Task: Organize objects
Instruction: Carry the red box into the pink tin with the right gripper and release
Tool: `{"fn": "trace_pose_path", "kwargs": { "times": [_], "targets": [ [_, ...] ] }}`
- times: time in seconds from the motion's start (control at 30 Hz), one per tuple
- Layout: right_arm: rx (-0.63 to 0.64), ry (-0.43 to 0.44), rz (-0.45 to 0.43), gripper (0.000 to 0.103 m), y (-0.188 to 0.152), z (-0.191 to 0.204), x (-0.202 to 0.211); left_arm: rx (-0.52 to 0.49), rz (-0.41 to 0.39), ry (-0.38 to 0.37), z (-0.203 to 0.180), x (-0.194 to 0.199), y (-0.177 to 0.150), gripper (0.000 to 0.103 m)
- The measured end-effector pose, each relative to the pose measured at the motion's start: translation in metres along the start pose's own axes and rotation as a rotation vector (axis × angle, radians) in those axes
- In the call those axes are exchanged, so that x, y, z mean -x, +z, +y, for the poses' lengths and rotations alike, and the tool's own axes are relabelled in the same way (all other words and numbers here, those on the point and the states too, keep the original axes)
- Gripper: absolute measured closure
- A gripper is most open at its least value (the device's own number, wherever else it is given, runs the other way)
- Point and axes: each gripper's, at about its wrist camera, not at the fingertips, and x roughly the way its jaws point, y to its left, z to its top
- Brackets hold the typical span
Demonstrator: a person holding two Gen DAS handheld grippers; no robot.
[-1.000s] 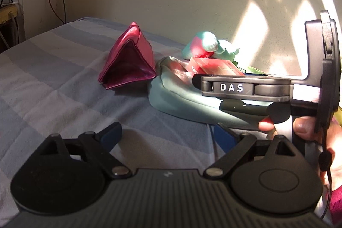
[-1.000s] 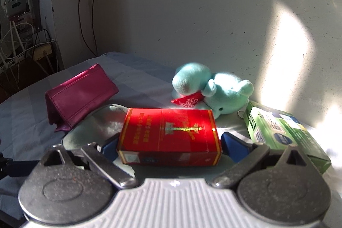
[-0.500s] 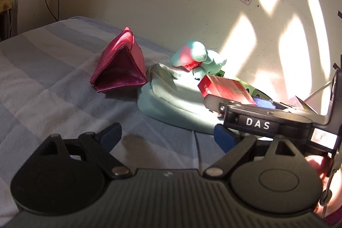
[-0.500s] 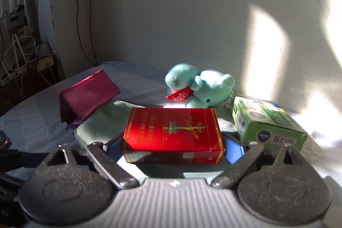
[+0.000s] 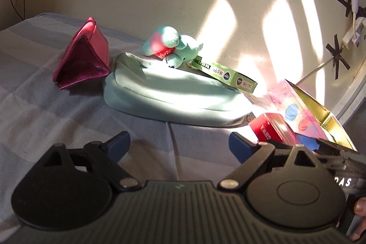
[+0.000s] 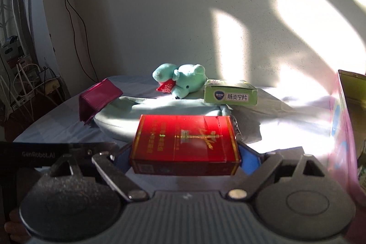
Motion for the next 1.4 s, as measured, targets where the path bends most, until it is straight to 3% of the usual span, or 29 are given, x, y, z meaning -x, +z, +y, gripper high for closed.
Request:
{"fn": "trace_pose_path", "kwargs": {
  "times": [0.23, 0.43, 0.53, 0.63, 0.77, 0.9, 1.07, 1.1, 1.17, 1.23, 1.4],
  "targets": [
    [0.125, -0.072, 0.041, 0.011, -0.054, 0.019, 0.041, -0.100, 0.048, -0.080, -0.017, -0.004, -0.009, 0.010],
    [0.178, -0.133, 0.078, 0.010, -0.080, 0.025, 0.072, -0.228, 0.062, -0.130, -0.037, -0.005, -0.018, 0.010],
    [0.184, -0.122, 0.069, 0.000, -0.088, 0.024, 0.086, -0.225, 0.073, -0.148, -0.036, -0.006, -0.019, 0.010],
    [0.177, -0.123, 0.066, 0.000, -0.093, 0.022, 0.096, -0.170, 0.104, -0.157, -0.032, -0.004, -0.018, 0.013],
    [0.128, -0.109, 0.055, 0.000, -0.096, 0.013, 0.106, -0.118, 0.132, -0.237, -0.039, 0.018, -0.024, 0.021],
    [0.094, -0.080, 0.054, 0.000, -0.095, 0.005, 0.109, -0.166, 0.182, -0.316, -0.064, 0.040, -0.043, 0.028],
    [0.119, -0.063, 0.061, 0.000, -0.093, 0.004, 0.106, -0.219, 0.286, -0.336, -0.096, 0.029, -0.064, 0.036],
    [0.126, -0.056, 0.068, 0.001, -0.092, 0.004, 0.104, -0.220, 0.309, -0.336, -0.100, 0.022, -0.067, 0.042],
    [0.126, -0.024, 0.089, 0.013, -0.092, 0.003, 0.098, -0.247, 0.298, -0.312, -0.110, 0.015, -0.069, 0.045],
    [0.118, -0.051, 0.065, 0.022, -0.092, 0.001, 0.100, -0.262, 0.289, -0.283, -0.119, 0.012, -0.066, 0.046],
    [0.108, -0.114, -0.103, 0.027, -0.078, -0.014, 0.131, -0.333, 0.178, -0.328, -0.155, 0.027, -0.037, 0.047]
  ]
}}
